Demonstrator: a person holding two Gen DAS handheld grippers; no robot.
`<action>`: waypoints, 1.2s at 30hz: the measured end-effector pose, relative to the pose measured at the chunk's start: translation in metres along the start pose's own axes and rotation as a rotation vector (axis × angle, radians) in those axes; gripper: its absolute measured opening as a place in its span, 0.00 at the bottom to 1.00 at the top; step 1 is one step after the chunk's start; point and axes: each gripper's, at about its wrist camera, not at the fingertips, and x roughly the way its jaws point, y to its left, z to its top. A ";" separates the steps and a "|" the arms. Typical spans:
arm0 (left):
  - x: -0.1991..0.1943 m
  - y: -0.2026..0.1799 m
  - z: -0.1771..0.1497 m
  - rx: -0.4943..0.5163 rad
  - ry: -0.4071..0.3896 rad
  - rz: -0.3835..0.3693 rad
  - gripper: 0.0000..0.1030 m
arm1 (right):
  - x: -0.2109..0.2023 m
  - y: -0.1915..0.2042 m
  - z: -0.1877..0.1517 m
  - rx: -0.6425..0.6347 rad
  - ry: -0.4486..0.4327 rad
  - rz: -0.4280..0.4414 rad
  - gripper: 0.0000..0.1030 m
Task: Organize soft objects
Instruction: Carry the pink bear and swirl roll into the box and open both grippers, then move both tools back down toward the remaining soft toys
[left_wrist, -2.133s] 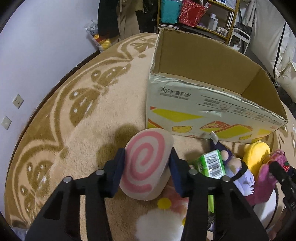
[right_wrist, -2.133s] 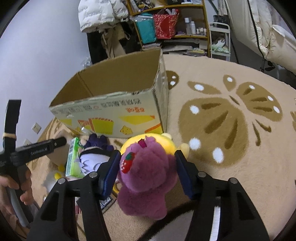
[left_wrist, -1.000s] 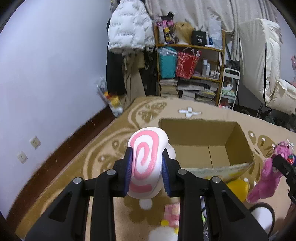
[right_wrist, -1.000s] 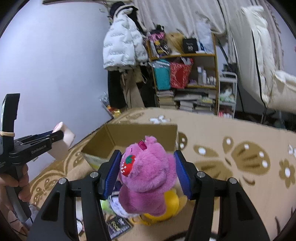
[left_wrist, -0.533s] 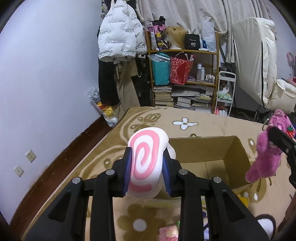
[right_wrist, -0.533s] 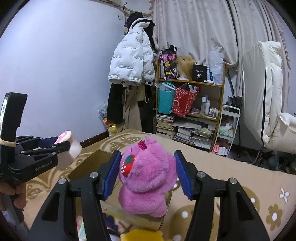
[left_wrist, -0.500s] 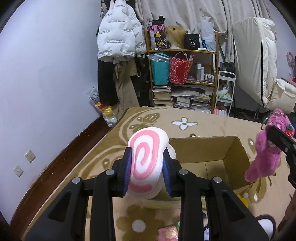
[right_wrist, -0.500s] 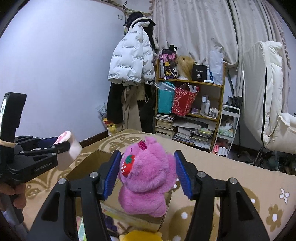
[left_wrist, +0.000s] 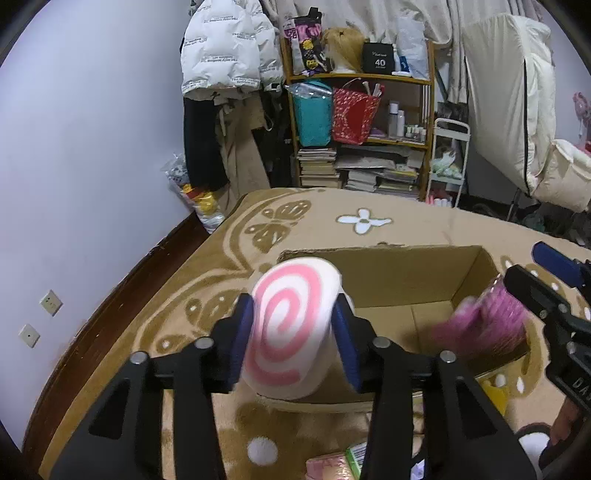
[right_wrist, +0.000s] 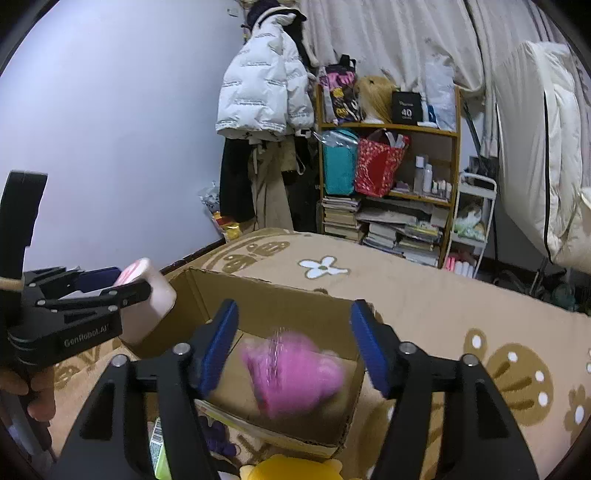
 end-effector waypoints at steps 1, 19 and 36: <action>0.002 0.000 -0.001 0.001 0.006 0.006 0.75 | -0.001 -0.003 0.000 0.014 -0.001 -0.003 0.80; -0.059 0.023 -0.010 -0.060 -0.006 0.073 0.98 | -0.058 -0.011 0.007 0.096 -0.024 -0.020 1.00; -0.104 0.029 -0.061 -0.058 0.141 0.061 0.98 | -0.096 0.008 -0.022 0.081 0.032 -0.026 1.00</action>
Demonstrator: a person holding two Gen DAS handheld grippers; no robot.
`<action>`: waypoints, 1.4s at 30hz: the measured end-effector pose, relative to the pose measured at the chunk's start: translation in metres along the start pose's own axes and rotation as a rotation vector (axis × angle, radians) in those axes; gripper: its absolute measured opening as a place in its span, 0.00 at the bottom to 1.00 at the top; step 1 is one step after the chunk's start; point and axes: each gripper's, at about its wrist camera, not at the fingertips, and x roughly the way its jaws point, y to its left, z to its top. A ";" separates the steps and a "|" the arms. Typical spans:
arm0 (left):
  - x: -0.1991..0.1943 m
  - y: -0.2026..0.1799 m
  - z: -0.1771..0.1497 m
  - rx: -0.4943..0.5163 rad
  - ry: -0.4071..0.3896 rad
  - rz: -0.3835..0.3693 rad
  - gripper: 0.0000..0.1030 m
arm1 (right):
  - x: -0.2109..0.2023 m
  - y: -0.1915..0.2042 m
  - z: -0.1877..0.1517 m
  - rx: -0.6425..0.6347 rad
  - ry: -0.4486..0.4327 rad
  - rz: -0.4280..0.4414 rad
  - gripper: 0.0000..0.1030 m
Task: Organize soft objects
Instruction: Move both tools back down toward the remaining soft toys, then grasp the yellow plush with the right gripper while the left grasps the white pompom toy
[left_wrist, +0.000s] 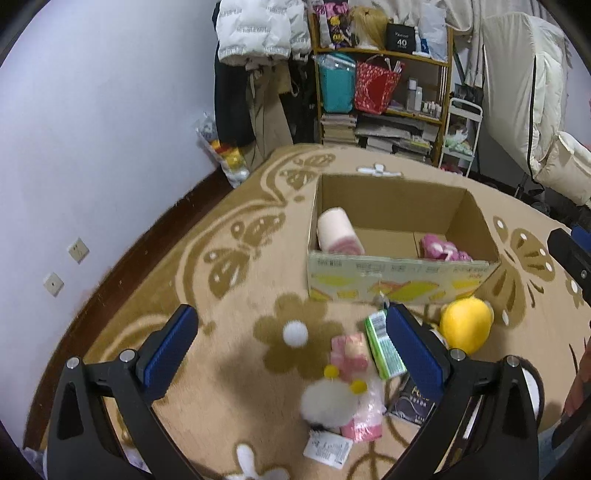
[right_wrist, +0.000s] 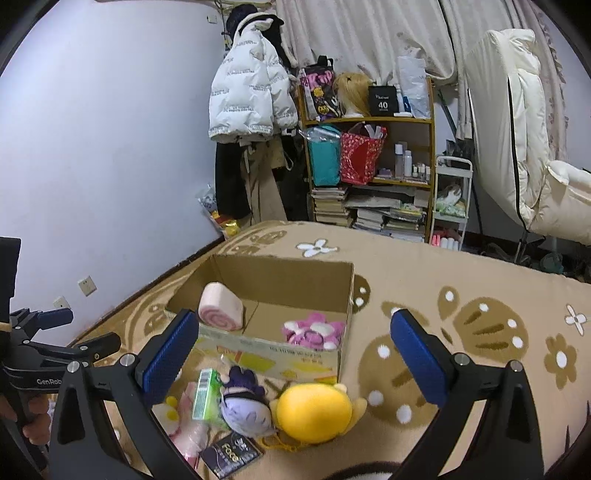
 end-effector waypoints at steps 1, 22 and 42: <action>0.002 0.001 -0.003 -0.005 0.012 -0.003 0.98 | -0.001 0.000 -0.003 0.005 0.008 -0.001 1.00; 0.055 -0.003 -0.040 -0.045 0.229 -0.031 0.98 | 0.043 -0.002 -0.048 0.037 0.179 0.001 1.00; 0.112 -0.011 -0.070 -0.087 0.458 -0.081 0.98 | 0.094 -0.019 -0.075 0.114 0.326 -0.023 1.00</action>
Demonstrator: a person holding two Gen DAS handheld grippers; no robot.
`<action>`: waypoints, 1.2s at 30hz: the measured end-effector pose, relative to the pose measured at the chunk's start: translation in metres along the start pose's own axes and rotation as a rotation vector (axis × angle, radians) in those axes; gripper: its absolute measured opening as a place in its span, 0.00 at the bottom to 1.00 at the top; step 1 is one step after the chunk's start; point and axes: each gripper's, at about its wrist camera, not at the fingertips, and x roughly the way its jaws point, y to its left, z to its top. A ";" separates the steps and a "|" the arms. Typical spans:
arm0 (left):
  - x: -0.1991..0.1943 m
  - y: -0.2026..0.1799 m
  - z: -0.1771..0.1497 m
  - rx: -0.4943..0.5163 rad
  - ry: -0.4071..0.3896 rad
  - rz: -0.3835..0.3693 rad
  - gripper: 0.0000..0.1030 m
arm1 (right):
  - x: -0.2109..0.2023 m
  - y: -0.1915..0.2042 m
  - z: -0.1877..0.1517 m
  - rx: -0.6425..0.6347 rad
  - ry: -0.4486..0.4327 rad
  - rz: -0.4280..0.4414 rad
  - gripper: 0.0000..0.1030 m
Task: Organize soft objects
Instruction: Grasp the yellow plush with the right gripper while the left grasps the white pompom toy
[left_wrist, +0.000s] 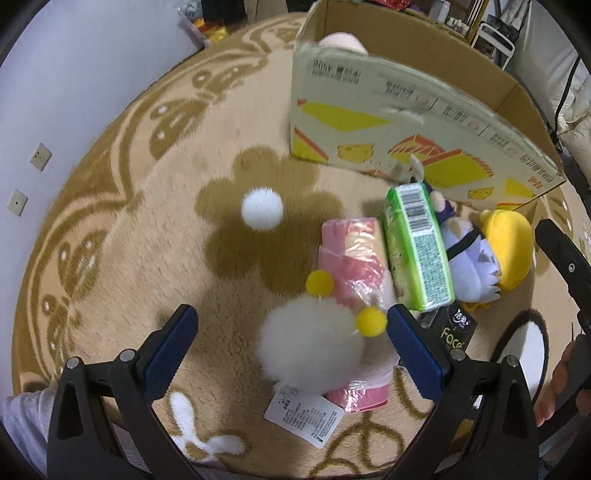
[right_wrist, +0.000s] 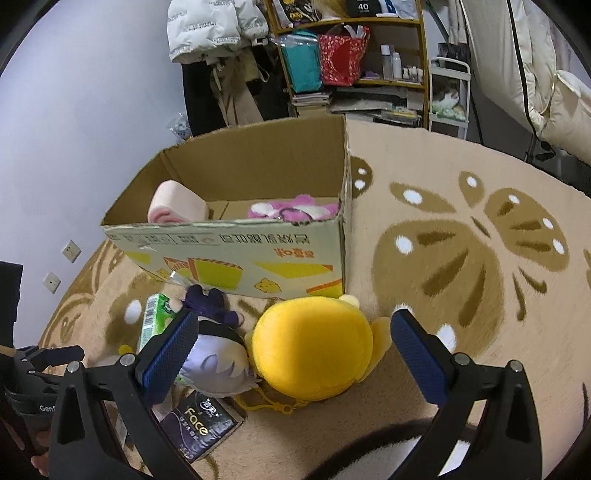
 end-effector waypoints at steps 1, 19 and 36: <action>0.003 0.000 0.000 -0.002 0.010 -0.001 0.98 | 0.002 0.000 -0.001 -0.003 0.005 -0.004 1.00; 0.030 -0.002 -0.002 0.020 0.071 0.007 0.98 | 0.033 -0.011 -0.006 0.003 0.079 -0.059 1.00; 0.034 -0.003 -0.006 0.017 0.087 -0.010 0.98 | 0.056 -0.017 -0.008 -0.014 0.130 -0.069 1.00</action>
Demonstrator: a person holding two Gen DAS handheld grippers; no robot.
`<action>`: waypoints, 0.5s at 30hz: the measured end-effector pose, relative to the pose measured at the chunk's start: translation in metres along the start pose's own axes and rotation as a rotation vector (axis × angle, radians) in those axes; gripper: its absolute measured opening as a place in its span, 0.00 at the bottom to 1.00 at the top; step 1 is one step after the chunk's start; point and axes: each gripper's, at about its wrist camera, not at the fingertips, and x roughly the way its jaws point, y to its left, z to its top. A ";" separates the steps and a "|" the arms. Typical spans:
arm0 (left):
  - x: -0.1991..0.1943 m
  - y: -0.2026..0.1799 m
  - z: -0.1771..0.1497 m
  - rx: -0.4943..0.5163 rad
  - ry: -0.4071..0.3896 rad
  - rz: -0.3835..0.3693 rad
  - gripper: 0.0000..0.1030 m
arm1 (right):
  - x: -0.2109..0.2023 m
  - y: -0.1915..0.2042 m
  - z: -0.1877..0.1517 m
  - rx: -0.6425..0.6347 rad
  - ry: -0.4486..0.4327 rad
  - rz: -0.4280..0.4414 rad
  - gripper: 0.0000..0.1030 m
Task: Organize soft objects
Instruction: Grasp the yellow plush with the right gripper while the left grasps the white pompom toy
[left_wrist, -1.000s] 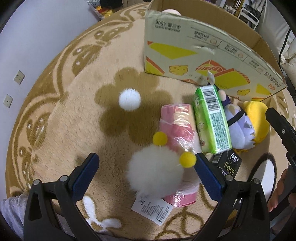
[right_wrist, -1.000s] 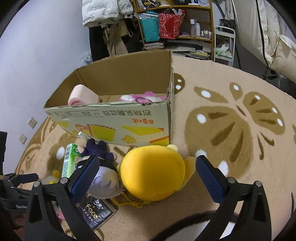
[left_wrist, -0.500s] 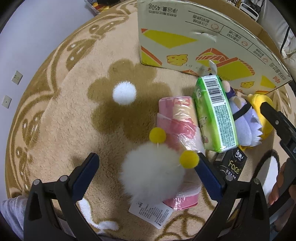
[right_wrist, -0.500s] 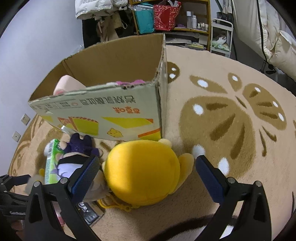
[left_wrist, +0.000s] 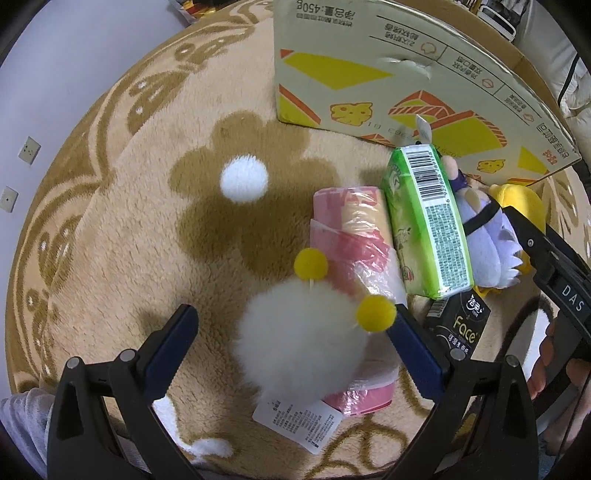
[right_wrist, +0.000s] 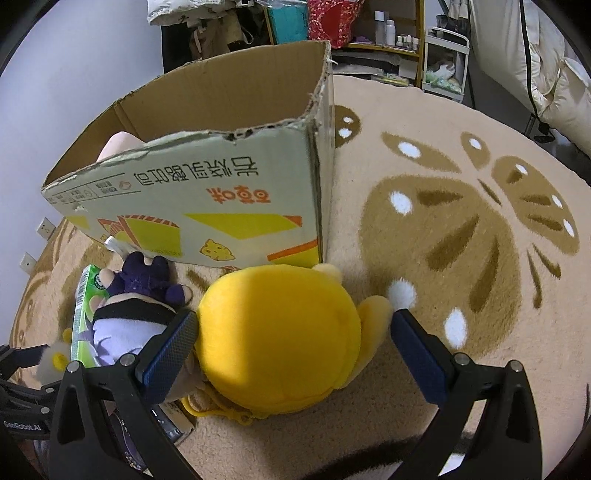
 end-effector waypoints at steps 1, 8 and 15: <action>0.000 0.001 0.000 -0.002 0.002 -0.003 0.98 | 0.000 -0.001 -0.001 -0.001 -0.001 0.003 1.00; 0.001 0.000 -0.001 -0.004 0.006 0.001 0.97 | 0.004 0.002 -0.001 -0.013 -0.002 0.006 1.00; 0.001 0.003 -0.002 -0.011 0.008 -0.030 0.79 | 0.007 0.010 -0.004 -0.033 -0.001 0.009 1.00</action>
